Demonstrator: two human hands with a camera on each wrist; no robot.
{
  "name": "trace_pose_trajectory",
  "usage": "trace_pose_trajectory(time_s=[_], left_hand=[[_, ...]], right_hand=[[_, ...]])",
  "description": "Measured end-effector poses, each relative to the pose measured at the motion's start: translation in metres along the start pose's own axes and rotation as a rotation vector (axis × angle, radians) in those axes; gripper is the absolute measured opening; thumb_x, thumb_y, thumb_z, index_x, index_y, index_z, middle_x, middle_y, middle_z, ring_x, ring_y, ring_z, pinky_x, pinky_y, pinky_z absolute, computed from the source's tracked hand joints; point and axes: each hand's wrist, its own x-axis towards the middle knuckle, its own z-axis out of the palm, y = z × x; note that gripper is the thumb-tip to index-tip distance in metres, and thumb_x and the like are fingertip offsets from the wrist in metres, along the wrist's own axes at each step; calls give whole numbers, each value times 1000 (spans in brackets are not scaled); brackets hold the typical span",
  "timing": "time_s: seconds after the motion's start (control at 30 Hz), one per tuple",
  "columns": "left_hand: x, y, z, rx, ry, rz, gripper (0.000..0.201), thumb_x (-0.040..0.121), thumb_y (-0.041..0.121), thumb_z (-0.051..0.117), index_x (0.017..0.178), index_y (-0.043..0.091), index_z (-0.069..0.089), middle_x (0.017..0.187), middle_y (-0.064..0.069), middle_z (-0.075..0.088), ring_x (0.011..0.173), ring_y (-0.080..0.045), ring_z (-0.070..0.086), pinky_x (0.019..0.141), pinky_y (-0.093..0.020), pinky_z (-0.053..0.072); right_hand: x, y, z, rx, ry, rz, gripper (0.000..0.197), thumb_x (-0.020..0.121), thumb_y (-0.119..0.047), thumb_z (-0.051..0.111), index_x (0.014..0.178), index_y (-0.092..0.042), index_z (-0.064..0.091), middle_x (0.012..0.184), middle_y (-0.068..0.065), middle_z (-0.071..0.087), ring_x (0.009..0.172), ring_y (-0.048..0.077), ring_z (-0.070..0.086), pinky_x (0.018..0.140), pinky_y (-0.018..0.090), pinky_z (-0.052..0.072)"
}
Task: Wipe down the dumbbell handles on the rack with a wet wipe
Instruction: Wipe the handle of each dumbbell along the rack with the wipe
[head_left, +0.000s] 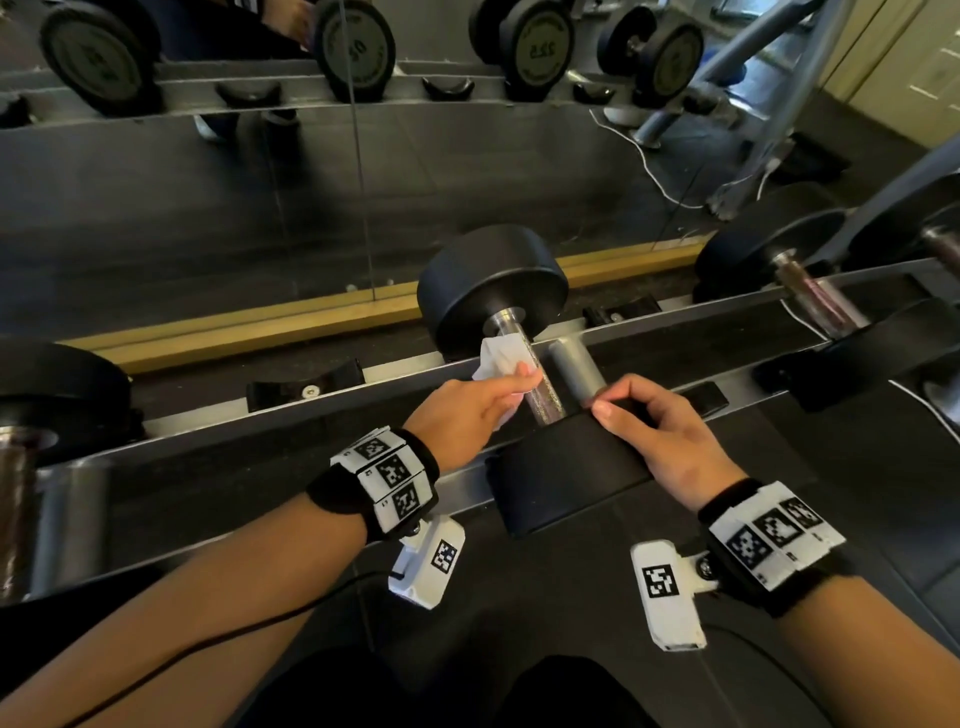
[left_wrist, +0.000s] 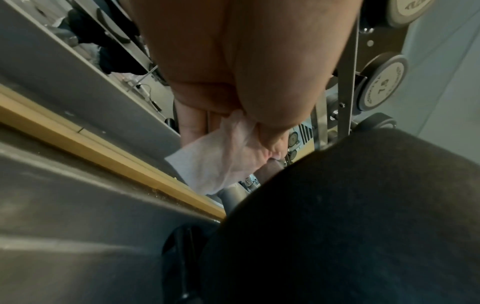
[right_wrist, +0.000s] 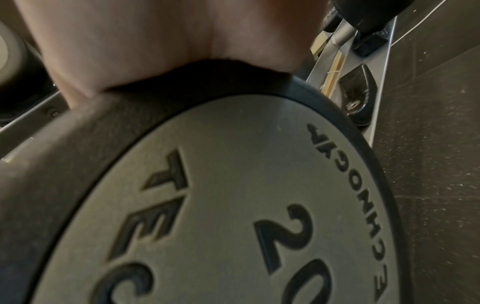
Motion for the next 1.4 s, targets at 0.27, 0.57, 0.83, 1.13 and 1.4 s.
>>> trace_pose_trajectory(time_s=[0.27, 0.57, 0.83, 1.13, 1.4], left_hand=[[-14, 11, -13, -342, -73, -60, 32, 106, 23, 45, 130, 32, 64, 132, 11, 64, 122, -4, 57, 107, -25, 41], [-29, 9, -17, -1208, 210, -584, 33, 101, 26, 55, 125, 2, 59, 123, -24, 66, 109, -37, 67, 92, -50, 55], [-14, 12, -17, -1038, 442, -560, 9, 94, 14, 66, 103, 15, 68, 105, -11, 70, 100, -28, 67, 81, -38, 57], [17, 16, -4, -972, 433, -591, 25, 101, 4, 51, 119, 16, 64, 126, -15, 62, 115, -32, 62, 101, -53, 51], [24, 10, -4, -1170, 393, -674, 39, 102, -2, 44, 134, 12, 59, 118, -13, 66, 102, -28, 66, 85, -37, 54]], right_hand=[[-1, -2, 0, -28, -2, -2, 40, 73, -56, 68, 87, -19, 66, 84, -7, 66, 78, 2, 63, 65, 16, 50], [0, 2, -2, -48, 4, -8, 20, 82, -44, 67, 85, -24, 67, 84, -10, 66, 78, 0, 62, 65, 14, 49], [1, 3, -3, -44, -2, -14, 22, 82, -44, 68, 88, -22, 68, 84, -11, 66, 78, 0, 63, 64, 14, 50], [2, 6, -3, -41, -4, -18, 34, 76, -55, 70, 90, -24, 69, 87, -5, 68, 82, 7, 65, 68, 21, 52], [2, 4, -3, -50, 0, -16, 36, 76, -57, 70, 91, -24, 69, 91, -2, 68, 86, 12, 65, 70, 25, 52]])
